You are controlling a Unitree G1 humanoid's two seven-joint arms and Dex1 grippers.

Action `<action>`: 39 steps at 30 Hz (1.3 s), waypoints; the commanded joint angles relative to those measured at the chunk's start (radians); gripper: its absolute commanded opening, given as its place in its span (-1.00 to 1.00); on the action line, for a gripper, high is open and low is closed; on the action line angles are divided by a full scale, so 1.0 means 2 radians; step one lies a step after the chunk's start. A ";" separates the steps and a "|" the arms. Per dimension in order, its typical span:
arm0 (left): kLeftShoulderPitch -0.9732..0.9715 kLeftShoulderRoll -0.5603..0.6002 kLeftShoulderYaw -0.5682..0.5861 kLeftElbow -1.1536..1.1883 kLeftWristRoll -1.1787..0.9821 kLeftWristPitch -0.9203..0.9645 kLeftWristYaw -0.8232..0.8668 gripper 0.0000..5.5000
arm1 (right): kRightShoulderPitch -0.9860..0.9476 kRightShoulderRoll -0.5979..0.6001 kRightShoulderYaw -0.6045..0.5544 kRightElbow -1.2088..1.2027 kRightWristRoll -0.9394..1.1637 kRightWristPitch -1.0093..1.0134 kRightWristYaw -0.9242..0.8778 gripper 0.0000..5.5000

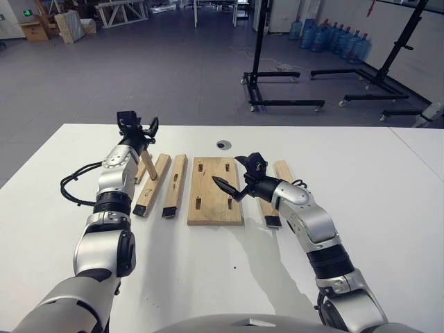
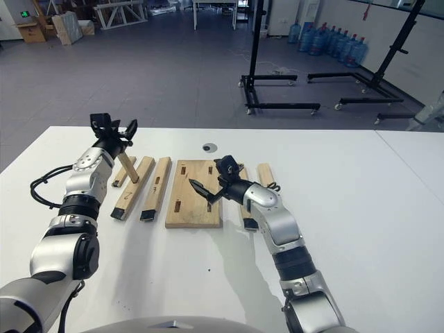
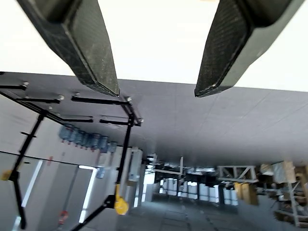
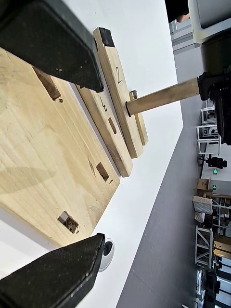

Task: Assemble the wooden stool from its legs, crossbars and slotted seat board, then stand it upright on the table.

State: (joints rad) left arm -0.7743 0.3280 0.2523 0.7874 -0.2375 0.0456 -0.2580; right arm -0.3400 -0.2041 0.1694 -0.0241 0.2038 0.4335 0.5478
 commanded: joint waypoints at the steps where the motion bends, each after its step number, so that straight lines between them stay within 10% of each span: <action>1: 0.002 0.028 0.027 -0.194 -0.047 0.104 0.021 0.04 | -0.013 -0.002 -0.007 -0.008 0.006 0.006 0.003 0.96; 8: 0.048 0.088 0.062 -0.563 -0.149 0.386 0.097 0.04 | -0.004 -0.008 -0.018 -0.012 0.006 0.000 -0.005 0.96; 16: 0.280 0.015 0.046 -0.760 -0.141 0.612 0.190 0.15 | 0.027 -0.025 -0.041 -0.030 0.006 -0.001 -0.016 0.96; 30: 0.329 0.015 -0.061 -0.492 -0.033 0.394 0.093 0.95 | 0.012 -0.013 -0.025 -0.005 0.000 -0.012 -0.015 0.96; 39: 0.279 0.004 -0.062 -0.393 -0.023 0.336 0.051 0.96 | 0.008 -0.011 -0.020 -0.001 0.000 -0.010 -0.015 0.96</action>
State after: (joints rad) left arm -0.1959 0.3403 0.1246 -0.0234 -0.2909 0.7257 -0.1462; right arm -0.3044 -0.2263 0.1250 -0.0285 0.2127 0.4125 0.5196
